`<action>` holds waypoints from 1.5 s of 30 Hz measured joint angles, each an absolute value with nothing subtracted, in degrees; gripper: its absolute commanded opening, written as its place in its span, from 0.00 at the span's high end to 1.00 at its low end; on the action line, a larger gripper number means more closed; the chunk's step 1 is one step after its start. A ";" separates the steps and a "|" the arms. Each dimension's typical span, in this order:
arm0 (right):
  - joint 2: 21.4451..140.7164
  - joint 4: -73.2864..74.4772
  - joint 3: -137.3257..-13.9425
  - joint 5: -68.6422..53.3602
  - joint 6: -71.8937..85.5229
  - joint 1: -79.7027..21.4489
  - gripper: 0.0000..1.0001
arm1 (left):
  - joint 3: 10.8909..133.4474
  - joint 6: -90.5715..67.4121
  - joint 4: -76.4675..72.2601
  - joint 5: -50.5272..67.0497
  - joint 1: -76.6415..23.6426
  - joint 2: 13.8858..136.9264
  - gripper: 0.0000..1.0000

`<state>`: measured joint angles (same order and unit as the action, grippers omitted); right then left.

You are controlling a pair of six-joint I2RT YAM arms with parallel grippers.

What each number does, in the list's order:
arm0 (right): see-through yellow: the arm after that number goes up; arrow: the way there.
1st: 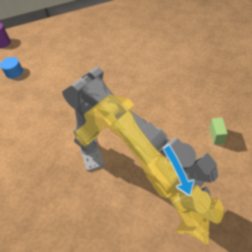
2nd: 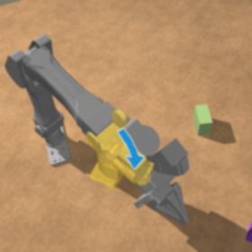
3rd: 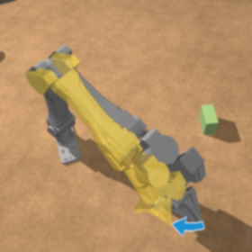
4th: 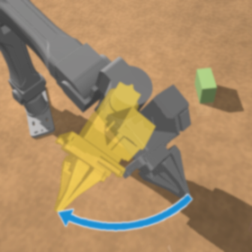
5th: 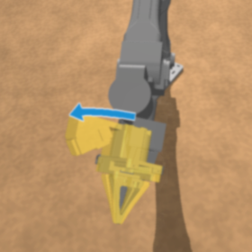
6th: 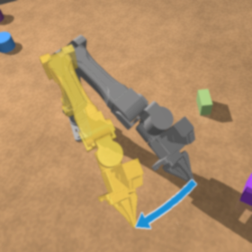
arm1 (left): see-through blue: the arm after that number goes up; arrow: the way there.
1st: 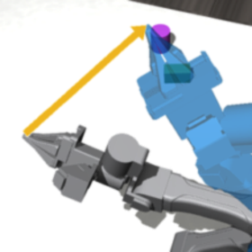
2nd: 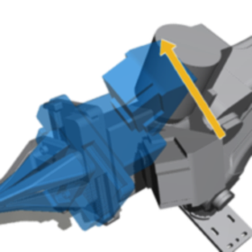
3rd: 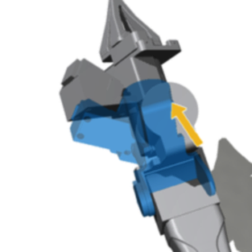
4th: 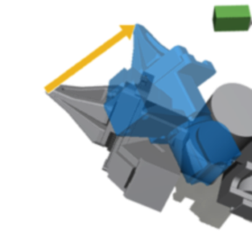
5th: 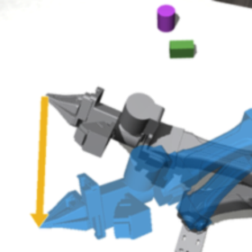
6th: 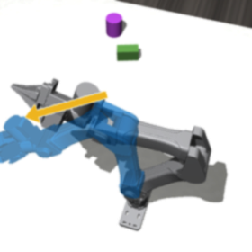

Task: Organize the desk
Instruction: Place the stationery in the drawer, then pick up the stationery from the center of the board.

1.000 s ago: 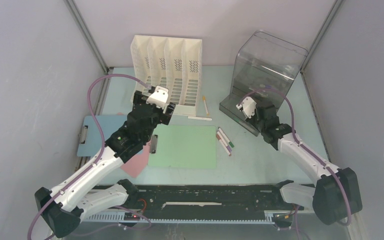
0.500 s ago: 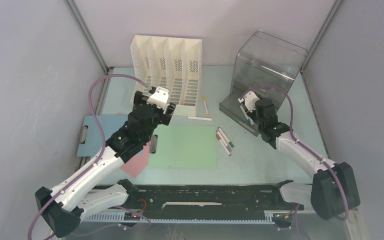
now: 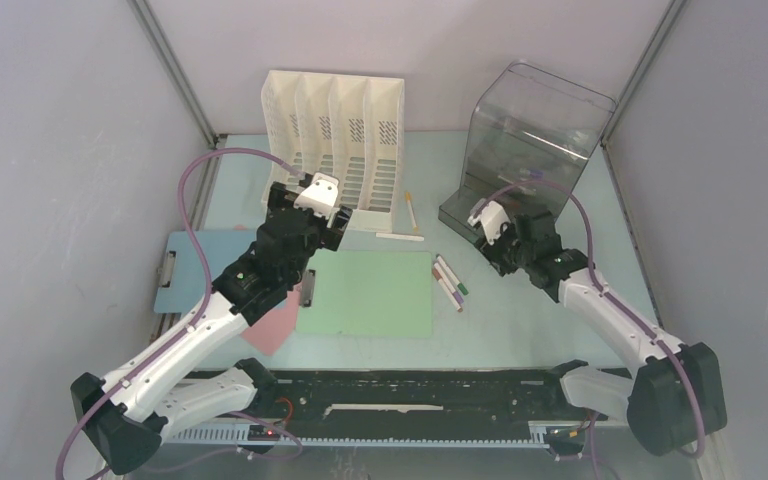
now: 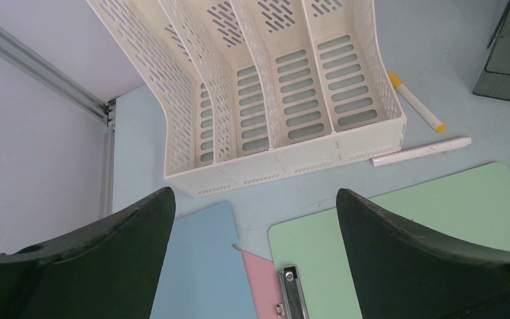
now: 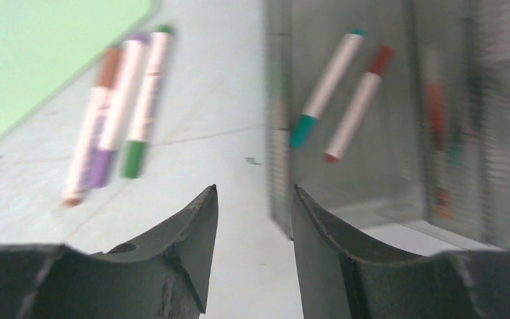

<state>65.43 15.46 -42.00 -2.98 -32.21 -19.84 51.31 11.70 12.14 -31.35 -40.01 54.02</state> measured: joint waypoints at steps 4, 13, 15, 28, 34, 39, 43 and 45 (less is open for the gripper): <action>65.58 22.81 -44.05 -17.72 -32.58 -19.59 0.50 | 51.31 12.08 12.12 -31.35 -40.03 54.02 0.00; 73.78 35.07 -48.51 -35.35 -36.38 -21.82 0.51 | 51.33 12.10 12.14 -31.33 -40.03 54.02 0.00; 75.64 36.64 -48.51 -35.59 -36.97 -23.18 0.52 | 51.31 12.12 12.14 -31.33 -40.05 54.02 0.00; 80.44 36.16 -48.51 -24.71 -35.33 -28.01 0.57 | 51.31 12.12 12.14 -31.35 -40.14 54.35 0.00; 80.58 32.97 -48.51 -19.42 -33.26 -27.77 0.59 | 51.31 12.14 12.14 -31.35 -40.23 54.39 0.00; 80.73 31.77 -48.51 -18.15 -32.14 -27.68 0.58 | 51.33 12.14 12.14 -31.35 -40.38 54.39 0.00; 80.75 30.35 -48.51 -17.52 -30.35 -27.22 0.58 | 51.33 12.16 12.14 -31.35 -40.38 54.46 0.00; 80.75 29.78 -48.51 -17.21 -29.54 -27.07 0.57 | 51.33 12.19 12.16 -31.35 -40.38 54.54 0.00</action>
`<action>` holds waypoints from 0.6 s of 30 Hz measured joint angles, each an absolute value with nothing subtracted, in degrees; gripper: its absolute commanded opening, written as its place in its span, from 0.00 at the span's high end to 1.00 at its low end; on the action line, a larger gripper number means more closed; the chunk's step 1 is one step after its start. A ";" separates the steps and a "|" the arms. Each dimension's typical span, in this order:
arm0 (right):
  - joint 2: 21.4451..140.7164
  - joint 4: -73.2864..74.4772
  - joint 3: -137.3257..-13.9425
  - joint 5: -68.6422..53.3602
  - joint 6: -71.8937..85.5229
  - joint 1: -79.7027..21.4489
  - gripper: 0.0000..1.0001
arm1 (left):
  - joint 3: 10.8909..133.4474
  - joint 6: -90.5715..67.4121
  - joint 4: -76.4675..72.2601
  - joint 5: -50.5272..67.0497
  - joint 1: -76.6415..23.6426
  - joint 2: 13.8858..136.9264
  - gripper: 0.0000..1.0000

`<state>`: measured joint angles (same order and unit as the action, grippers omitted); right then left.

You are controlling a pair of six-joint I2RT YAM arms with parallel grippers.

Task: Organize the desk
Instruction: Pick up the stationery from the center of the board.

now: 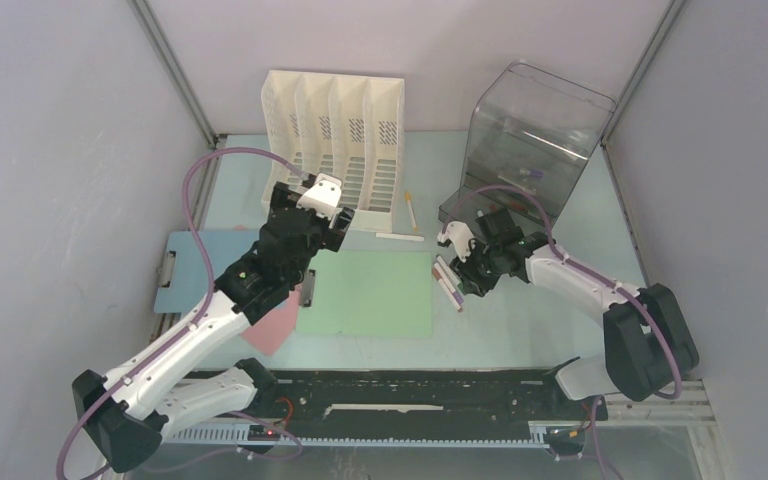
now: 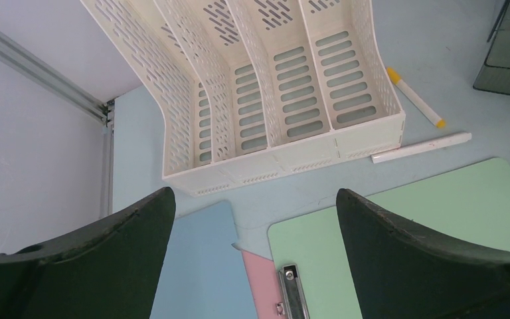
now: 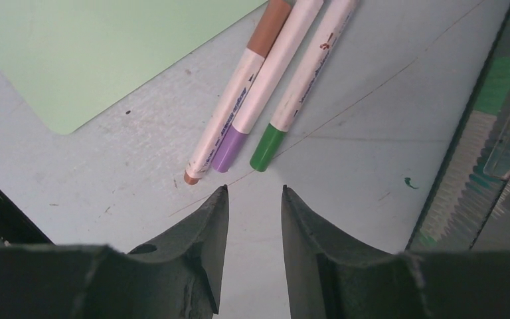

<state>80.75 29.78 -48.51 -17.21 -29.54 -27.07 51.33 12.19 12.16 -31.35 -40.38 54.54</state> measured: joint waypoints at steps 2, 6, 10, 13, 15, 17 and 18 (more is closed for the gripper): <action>80.75 29.30 -48.51 -17.04 -28.95 -27.03 0.56 | 51.31 12.21 12.16 -31.35 -40.38 54.68 0.00; 81.30 28.82 -48.53 -17.06 -28.53 -27.22 0.55 | 51.33 12.58 12.16 -31.38 -40.40 54.76 0.00; 84.14 28.95 -50.09 -16.01 -27.90 -28.38 0.55 | 51.33 12.69 12.16 -31.53 -40.64 54.76 0.00; 86.98 28.42 -51.24 -13.56 -27.44 -29.69 0.56 | 51.33 13.02 12.19 -31.62 -40.75 54.76 0.00; 88.68 27.94 -51.62 -11.88 -26.87 -30.30 0.57 | 51.31 13.15 12.19 -31.64 -40.75 54.76 0.00; 89.84 27.57 -51.70 -10.41 -26.55 -30.59 0.58 | 51.31 13.17 12.19 -31.64 -40.75 54.76 0.00; 90.26 27.40 -51.70 -9.54 -26.37 -30.70 0.58 | 51.33 13.17 12.19 -31.64 -40.75 54.76 0.00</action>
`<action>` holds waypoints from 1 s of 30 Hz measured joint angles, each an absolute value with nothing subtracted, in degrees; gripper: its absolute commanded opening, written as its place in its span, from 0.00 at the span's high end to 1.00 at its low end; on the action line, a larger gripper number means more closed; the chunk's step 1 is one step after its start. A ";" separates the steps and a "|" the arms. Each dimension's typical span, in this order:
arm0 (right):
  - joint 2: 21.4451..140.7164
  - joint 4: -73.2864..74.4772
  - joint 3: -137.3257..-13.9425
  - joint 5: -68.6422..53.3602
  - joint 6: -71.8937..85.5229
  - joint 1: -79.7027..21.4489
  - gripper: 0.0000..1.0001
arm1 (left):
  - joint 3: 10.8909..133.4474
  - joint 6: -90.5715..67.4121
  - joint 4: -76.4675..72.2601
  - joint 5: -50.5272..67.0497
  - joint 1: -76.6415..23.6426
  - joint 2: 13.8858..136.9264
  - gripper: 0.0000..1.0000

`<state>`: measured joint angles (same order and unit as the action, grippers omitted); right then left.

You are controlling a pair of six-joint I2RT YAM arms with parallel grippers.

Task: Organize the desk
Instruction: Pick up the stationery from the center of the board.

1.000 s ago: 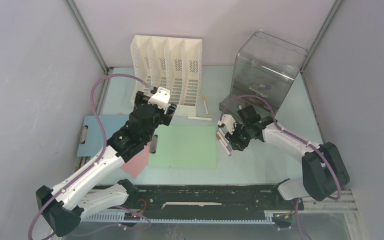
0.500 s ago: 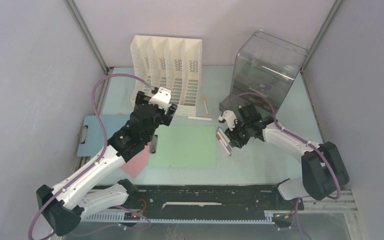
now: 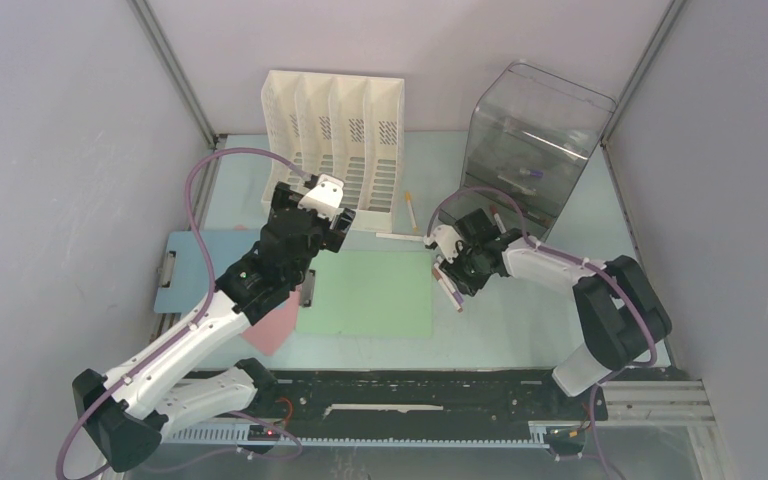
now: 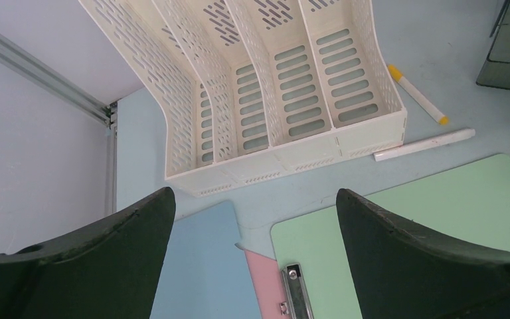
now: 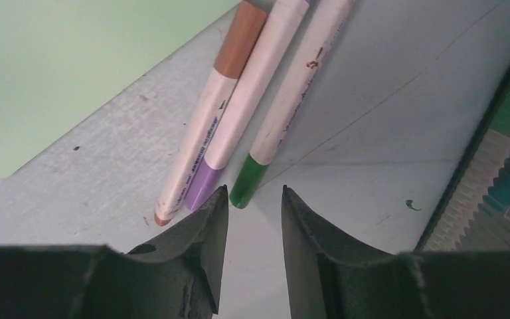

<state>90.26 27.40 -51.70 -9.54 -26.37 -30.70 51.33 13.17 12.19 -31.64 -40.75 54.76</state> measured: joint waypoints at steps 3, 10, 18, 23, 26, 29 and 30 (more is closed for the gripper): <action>90.78 26.96 -51.70 -7.68 -25.80 -30.76 0.61 | 51.33 13.19 12.19 -31.64 -40.75 54.76 0.00; 92.33 26.22 -52.42 -5.87 -24.91 -30.72 0.63 | 51.33 13.21 12.19 -31.62 -40.88 54.76 0.00; 93.25 26.13 -52.95 -6.11 -23.88 -30.41 0.63 | 51.33 13.61 12.21 -31.62 -41.15 54.76 0.00; 94.54 26.09 -53.32 -6.17 -23.64 -30.24 0.64 | 51.33 13.61 12.21 -31.62 -41.28 54.76 0.00; 94.98 26.13 -53.80 -6.28 -23.64 -30.13 0.66 | 51.31 13.63 12.23 -31.62 -41.34 54.76 0.00; 95.35 26.11 -54.11 -6.26 -23.64 -30.13 0.71 | 51.33 13.63 12.23 -31.62 -41.41 54.76 0.00; 95.48 26.11 -54.22 -6.26 -23.64 -30.13 0.72 | 51.33 13.63 12.25 -31.62 -41.41 54.76 0.00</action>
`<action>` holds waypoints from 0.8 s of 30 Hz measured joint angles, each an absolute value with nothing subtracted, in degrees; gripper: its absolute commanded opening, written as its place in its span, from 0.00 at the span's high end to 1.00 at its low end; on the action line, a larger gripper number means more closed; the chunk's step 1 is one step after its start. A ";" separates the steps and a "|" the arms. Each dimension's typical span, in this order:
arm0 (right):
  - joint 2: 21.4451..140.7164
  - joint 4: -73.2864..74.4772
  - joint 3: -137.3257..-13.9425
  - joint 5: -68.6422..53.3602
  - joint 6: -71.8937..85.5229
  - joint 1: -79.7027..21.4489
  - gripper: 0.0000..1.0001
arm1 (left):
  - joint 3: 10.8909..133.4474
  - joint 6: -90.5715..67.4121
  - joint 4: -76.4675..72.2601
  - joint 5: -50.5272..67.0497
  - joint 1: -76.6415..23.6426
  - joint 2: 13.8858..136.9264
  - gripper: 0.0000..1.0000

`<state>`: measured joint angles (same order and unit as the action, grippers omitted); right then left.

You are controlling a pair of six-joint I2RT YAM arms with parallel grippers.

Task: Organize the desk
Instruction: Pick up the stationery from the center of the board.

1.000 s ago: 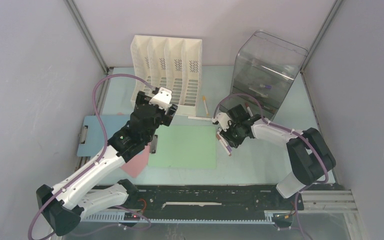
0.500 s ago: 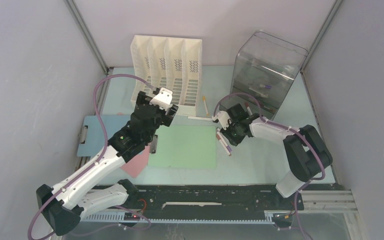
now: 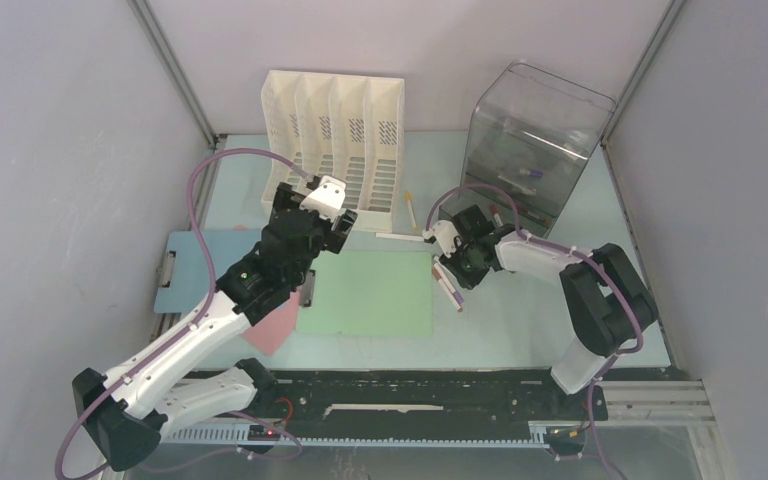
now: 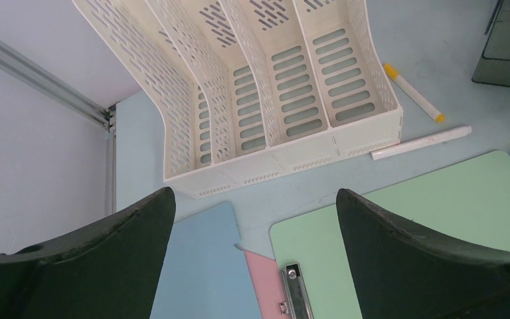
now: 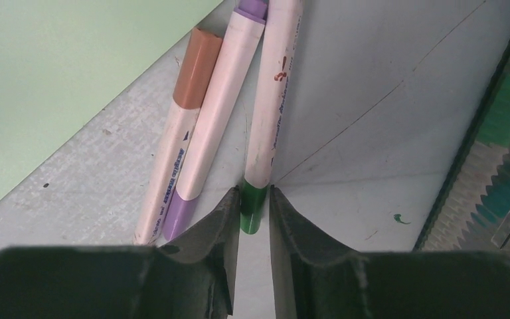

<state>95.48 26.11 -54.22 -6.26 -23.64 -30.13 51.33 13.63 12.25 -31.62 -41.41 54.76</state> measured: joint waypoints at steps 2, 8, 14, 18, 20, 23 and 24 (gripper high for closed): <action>95.77 26.13 -54.52 -6.22 -23.64 -30.13 0.75 | 51.33 13.63 12.25 -31.62 -41.43 54.76 0.00; 96.33 26.11 -55.16 -5.52 -23.64 -30.13 0.85 | 51.33 13.63 12.38 -31.62 -41.63 54.76 0.00; 96.36 26.13 -55.20 -5.04 -23.66 -30.13 0.94 | 51.31 13.74 12.64 -31.64 -41.82 54.76 0.00; 96.31 26.13 -55.20 -5.15 -23.66 -29.95 0.95 | 51.33 14.04 12.67 -31.64 -41.91 54.76 0.00; 96.18 26.22 -55.20 -5.34 -23.64 -29.65 0.96 | 51.33 14.04 12.67 -31.64 -41.91 54.76 0.00; 95.88 26.83 -55.18 -5.96 -23.59 -28.91 0.97 | 51.33 14.06 12.69 -31.64 -42.02 54.76 0.00; 95.61 27.20 -55.18 -6.15 -23.57 -28.64 0.97 | 51.33 14.06 12.69 -31.64 -42.06 54.76 0.00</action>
<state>95.61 27.20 -55.18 -6.15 -23.57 -28.64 51.33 14.06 12.69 -31.64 -42.06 54.76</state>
